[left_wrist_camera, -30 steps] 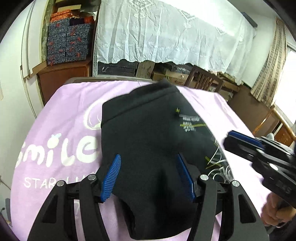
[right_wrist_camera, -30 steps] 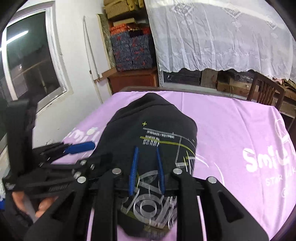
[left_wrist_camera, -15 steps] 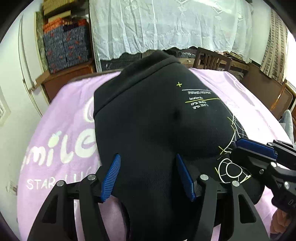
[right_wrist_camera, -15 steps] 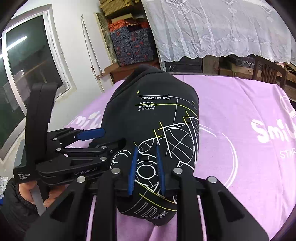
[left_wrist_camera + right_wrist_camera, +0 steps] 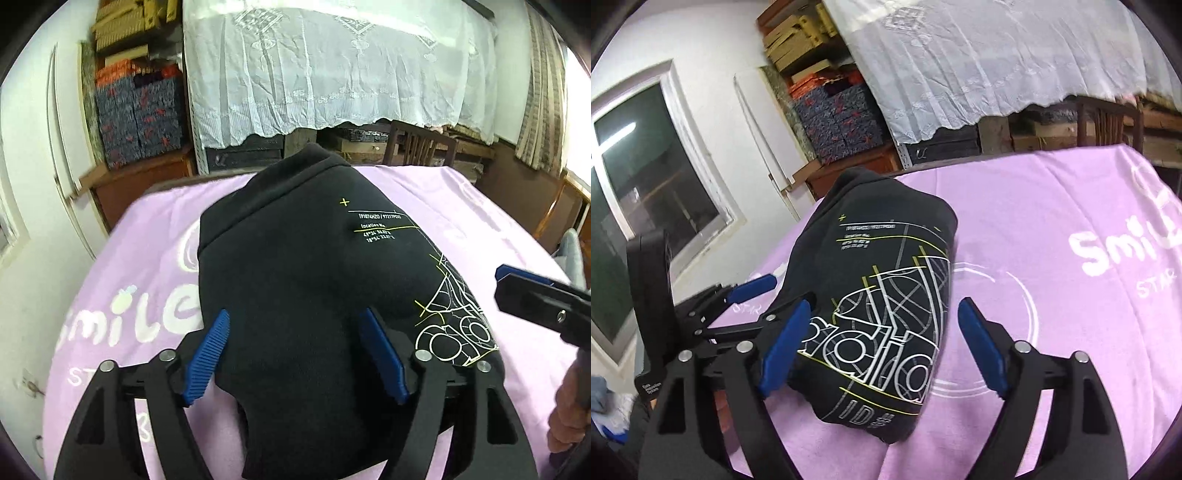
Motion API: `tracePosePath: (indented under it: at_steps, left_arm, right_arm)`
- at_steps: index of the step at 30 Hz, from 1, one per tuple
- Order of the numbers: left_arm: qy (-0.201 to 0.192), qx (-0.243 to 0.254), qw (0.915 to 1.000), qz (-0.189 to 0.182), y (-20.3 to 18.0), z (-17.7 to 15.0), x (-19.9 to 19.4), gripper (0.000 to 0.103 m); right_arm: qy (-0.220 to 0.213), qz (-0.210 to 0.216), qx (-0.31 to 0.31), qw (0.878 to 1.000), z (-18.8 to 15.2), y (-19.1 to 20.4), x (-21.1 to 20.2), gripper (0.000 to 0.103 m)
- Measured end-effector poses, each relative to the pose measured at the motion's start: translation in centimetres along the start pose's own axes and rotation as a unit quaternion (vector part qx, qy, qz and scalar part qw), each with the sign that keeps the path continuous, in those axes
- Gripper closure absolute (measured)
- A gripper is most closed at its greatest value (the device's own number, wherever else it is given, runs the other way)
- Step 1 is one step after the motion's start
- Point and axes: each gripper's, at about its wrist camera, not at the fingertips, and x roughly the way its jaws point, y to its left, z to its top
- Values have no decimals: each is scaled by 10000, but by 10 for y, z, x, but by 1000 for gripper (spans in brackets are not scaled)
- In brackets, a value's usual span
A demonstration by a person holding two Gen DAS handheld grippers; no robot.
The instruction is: Fold large clothes
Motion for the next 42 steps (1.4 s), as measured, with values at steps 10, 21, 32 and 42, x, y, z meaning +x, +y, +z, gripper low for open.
tracePosePath:
  at_steps: [10,21,32,42]
  left_arm:
    - [624,-2115,9455,-2395,81,-8,36,9]
    - [579,-2616,9234,-2750,102,-5,41,5]
    - [1206,-2131,9279,-2812,80,-11,68,5]
    - [956,-2205,9248,-2949,69,-12,68,15]
  right_arm:
    - [814,849,1204,9857,3,-49,33,5]
    - [1434,1500,1750,9625,7,-58,88,5]
    - [1426,1544,1400,9676,6,-49,96,5]
    - [1067,1701,1440,9690,1,-46,101,15]
